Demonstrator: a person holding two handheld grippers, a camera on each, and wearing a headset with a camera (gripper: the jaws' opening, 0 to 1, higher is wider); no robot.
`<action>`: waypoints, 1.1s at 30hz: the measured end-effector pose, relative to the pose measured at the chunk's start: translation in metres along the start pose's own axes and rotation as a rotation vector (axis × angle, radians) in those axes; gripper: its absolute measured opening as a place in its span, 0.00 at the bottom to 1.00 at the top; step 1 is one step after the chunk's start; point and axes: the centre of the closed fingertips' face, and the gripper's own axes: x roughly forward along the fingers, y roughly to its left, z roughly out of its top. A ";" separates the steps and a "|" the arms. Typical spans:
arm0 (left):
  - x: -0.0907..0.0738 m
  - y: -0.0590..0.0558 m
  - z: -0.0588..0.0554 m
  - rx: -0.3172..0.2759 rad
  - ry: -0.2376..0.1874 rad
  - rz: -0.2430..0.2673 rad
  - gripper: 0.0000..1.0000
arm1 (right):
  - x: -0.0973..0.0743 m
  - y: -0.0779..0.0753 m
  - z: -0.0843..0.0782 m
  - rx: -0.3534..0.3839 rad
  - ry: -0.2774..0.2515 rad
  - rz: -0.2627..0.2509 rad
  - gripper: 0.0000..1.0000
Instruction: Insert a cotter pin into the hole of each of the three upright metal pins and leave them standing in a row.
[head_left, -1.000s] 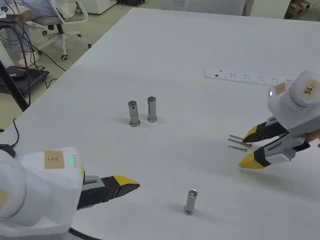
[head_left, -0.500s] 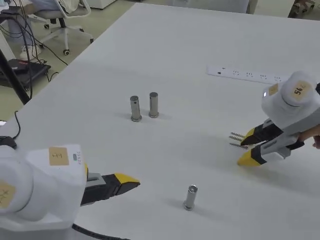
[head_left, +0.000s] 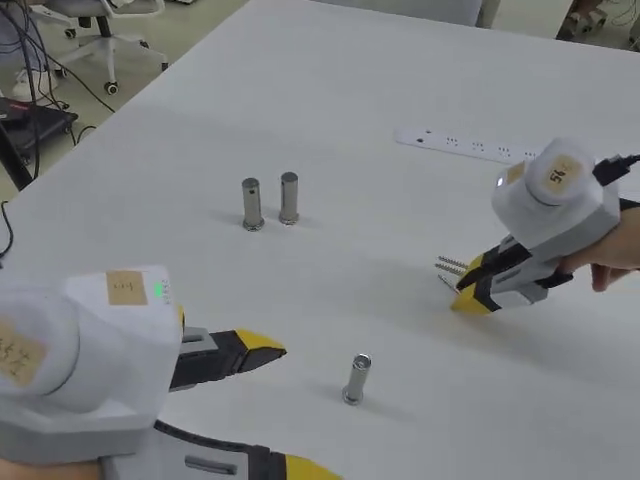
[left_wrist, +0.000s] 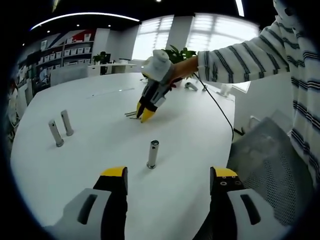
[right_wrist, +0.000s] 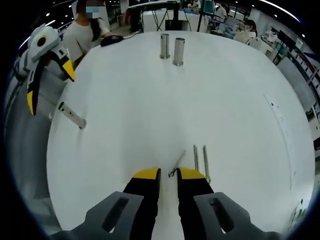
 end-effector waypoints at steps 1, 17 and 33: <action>0.001 0.000 0.000 0.005 0.000 0.002 0.66 | 0.001 -0.001 0.001 -0.005 0.010 -0.009 0.11; -0.001 0.020 0.020 0.030 -0.077 0.104 0.64 | 0.003 -0.005 0.000 -0.118 0.148 -0.081 0.04; -0.007 0.028 0.017 -0.001 -0.072 0.128 0.62 | 0.001 -0.008 0.001 -0.017 0.055 -0.167 0.02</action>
